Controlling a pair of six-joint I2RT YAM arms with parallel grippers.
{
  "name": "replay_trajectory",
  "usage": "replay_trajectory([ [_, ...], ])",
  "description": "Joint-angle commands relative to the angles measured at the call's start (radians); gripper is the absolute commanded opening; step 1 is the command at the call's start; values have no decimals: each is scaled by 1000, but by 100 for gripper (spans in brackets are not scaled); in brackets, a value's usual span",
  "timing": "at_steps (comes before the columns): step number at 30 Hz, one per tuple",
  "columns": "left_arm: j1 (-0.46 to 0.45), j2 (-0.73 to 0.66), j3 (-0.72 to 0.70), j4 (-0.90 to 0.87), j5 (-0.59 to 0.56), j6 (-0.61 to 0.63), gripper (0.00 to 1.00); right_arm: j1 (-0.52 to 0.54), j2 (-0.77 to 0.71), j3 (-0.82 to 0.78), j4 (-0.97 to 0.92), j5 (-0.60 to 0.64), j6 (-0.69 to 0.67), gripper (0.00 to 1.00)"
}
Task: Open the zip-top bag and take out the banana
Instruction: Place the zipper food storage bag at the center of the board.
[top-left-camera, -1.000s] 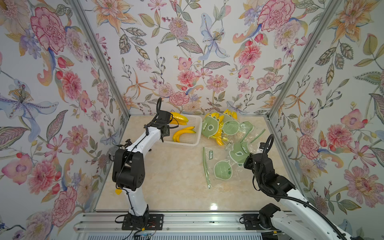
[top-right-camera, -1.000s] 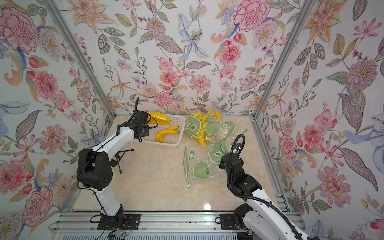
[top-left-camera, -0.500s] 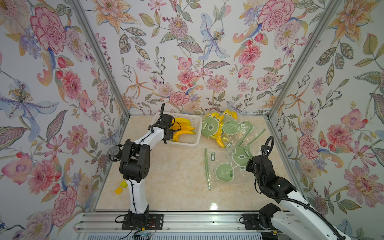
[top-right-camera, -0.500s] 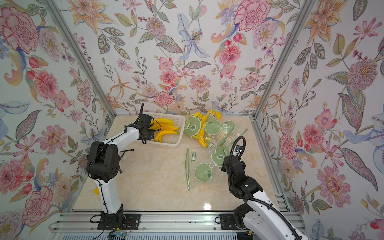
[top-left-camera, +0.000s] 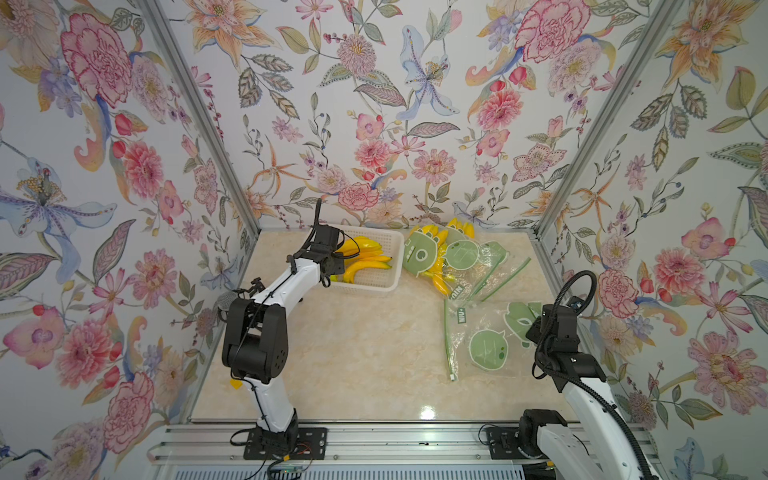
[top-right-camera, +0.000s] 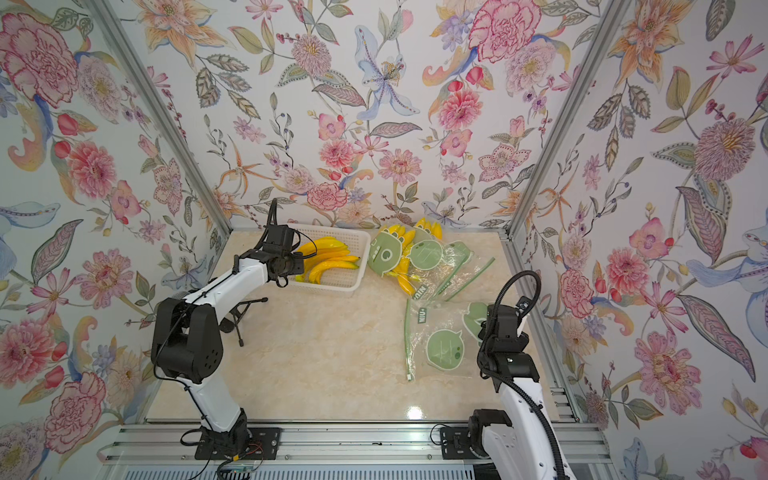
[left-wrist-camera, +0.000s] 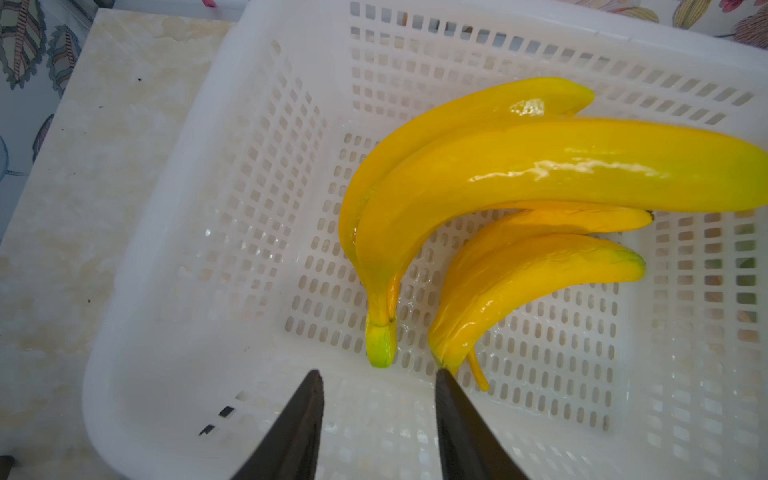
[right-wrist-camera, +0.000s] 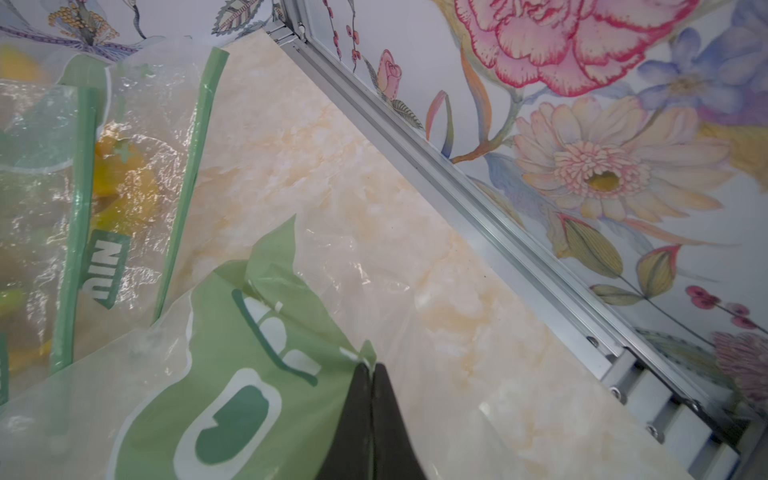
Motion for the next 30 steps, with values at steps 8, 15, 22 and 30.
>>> replay_trajectory([
  [8,-35,-362,-238,110,-11,-43,64,-215,131,142,29,-90,-12,30],
  [15,-33,-513,-326,103,-67,-30,80,-61,48,196,11,-217,-97,68],
  [22,-31,-567,-327,105,-88,14,99,470,84,132,10,-278,38,69],
  [30,-19,-584,-336,99,-85,-54,99,854,377,113,171,-309,158,70],
])
